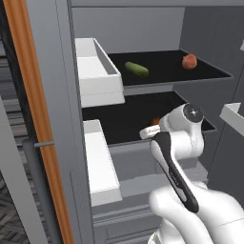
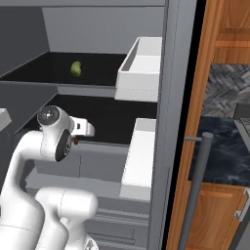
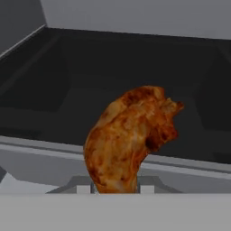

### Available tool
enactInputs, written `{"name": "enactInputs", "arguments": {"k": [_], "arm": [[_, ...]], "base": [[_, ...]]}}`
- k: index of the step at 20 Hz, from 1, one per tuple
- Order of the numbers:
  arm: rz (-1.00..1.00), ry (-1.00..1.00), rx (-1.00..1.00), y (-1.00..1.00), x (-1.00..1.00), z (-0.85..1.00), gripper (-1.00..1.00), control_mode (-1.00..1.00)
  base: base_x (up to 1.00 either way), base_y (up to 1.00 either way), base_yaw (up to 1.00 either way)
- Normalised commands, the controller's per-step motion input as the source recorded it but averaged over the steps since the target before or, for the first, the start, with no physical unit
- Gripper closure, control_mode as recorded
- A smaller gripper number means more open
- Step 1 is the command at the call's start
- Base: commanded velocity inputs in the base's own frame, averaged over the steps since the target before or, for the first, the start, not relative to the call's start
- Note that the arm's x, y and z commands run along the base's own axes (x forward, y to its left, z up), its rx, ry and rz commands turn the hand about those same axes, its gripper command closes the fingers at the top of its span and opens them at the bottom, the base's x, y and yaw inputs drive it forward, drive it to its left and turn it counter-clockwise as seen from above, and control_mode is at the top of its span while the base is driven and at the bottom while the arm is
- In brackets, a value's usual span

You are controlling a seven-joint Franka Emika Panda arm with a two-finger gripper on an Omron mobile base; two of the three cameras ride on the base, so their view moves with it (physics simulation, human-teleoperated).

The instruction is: Gather the cucumber and onion from the fridge and place them on a tray on the dining counter. Then gather the fish and chicken drumstick from the fridge and place them on the other tray.

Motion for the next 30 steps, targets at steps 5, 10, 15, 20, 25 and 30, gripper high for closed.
{"name": "enactInputs", "arguments": {"k": [5, 10, 15, 20, 25, 30], "arm": [[-0.03, -0.05, 0.03, -0.09, -0.85, 0.61, 1.00, -1.00], [-0.03, -0.04, 0.02, -0.06, -0.87, 0.66, 1.00, -1.00], [-0.03, -0.01, 0.01, -0.03, -0.95, 0.51, 1.00, -1.00], [-0.03, 0.00, 0.01, -0.01, -0.98, 0.18, 1.00, -1.00], [-0.01, 0.00, 0.00, 0.01, -0.39, 0.00, 1.00, -1.00], [0.00, 0.00, 0.00, 0.00, 0.00, 0.00, 1.00, -1.00]], "base": [[0.00, 0.00, 0.00], [0.00, 0.00, 0.00], [0.00, 0.00, 0.00], [0.00, 0.00, 0.00], [0.00, 0.00, 0.00], [0.00, 0.00, 0.00]]}}
